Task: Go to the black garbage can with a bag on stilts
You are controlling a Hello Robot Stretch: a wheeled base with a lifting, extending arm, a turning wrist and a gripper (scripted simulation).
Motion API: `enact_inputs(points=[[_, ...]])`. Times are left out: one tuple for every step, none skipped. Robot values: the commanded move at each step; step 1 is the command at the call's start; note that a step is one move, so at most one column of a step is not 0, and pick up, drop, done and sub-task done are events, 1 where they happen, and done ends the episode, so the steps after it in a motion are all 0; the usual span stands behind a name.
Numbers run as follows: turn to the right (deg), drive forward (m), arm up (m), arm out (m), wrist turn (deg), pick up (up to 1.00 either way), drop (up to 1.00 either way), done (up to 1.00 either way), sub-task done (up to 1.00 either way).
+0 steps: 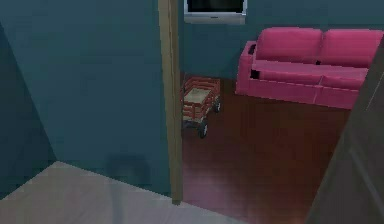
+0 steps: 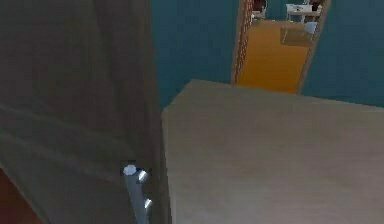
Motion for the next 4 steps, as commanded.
enact_inputs(points=[[0.0, 0.1, 0.0, 0.0, 0.0, 0.0, 0.0, 0.0, 0.0], [9.0, 0.0, 0.0, 0.0, 0.0, 0.0, 0.0, 0.0, 0.0], [0.0, 1.0, 0.0, 0.0, 0.0, 0.0, 0.0, 0.0, 0.0], [6.0, 0.0, 0.0, 0.0, 0.0, 0.0, 0.0, 0.0, 0.0]])
